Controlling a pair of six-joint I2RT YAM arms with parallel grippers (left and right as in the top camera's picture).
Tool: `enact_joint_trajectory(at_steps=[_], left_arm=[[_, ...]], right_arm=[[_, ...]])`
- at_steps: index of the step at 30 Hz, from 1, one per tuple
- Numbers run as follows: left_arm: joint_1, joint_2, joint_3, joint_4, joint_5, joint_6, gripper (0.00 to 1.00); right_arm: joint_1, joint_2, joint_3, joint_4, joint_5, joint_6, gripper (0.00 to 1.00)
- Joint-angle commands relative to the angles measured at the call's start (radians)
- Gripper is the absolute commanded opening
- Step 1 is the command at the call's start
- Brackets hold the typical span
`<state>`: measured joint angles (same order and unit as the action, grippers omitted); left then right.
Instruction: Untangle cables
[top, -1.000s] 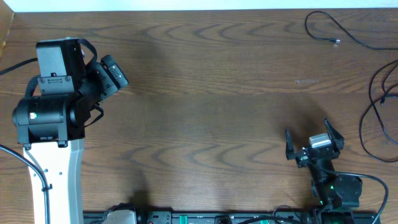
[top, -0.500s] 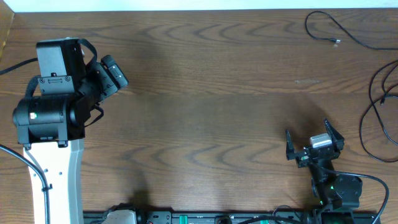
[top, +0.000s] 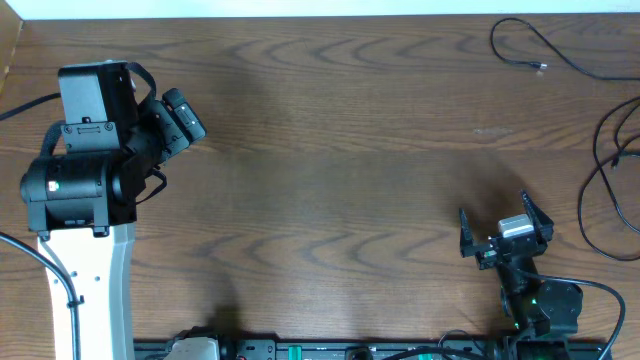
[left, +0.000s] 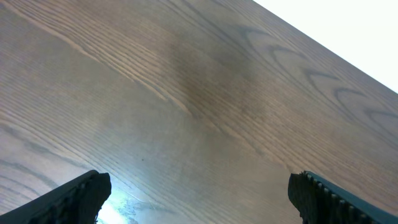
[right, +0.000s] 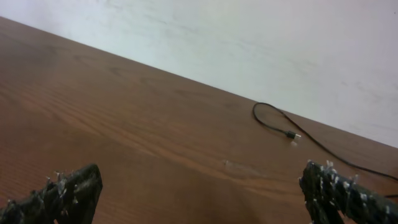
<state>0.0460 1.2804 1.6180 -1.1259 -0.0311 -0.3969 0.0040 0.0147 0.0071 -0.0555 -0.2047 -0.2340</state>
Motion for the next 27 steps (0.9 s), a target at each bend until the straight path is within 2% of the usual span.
enact_joint_trajectory(at_steps=[1, 5, 9, 13, 16, 18, 21, 27], left_arm=[[0.006, 0.001, 0.016, -0.003, -0.002, -0.007, 0.98], [0.006, 0.0, 0.016, -0.032, -0.009, -0.005, 0.98], [0.006, -0.035, 0.009, -0.044, -0.085, 0.011, 0.98], [0.006, -0.105, -0.056, 0.019, -0.085, 0.011, 0.98], [0.006, -0.18, -0.167, 0.137, -0.074, 0.013, 0.98], [0.006, -0.231, -0.255, 0.237, -0.027, 0.063, 0.98], [0.006, -0.324, -0.419, 0.425, 0.068, 0.143, 0.98], [0.006, -0.527, -0.764, 0.795, 0.154, 0.199, 0.98]], right_arm=[[-0.012, -0.009, -0.002, -0.005, 0.011, 0.017, 0.99], [-0.012, -0.009, -0.002, -0.005, 0.011, 0.017, 0.99], [-0.012, -0.009, -0.002, -0.005, 0.011, 0.017, 0.99], [-0.012, -0.009, -0.002, -0.005, 0.011, 0.017, 0.99], [-0.012, -0.009, -0.002, -0.005, 0.011, 0.017, 0.99], [-0.012, -0.009, -0.002, -0.005, 0.011, 0.017, 0.99], [-0.012, -0.009, -0.002, -0.005, 0.011, 0.017, 0.99], [-0.012, -0.009, -0.002, -0.005, 0.011, 0.017, 0.99]])
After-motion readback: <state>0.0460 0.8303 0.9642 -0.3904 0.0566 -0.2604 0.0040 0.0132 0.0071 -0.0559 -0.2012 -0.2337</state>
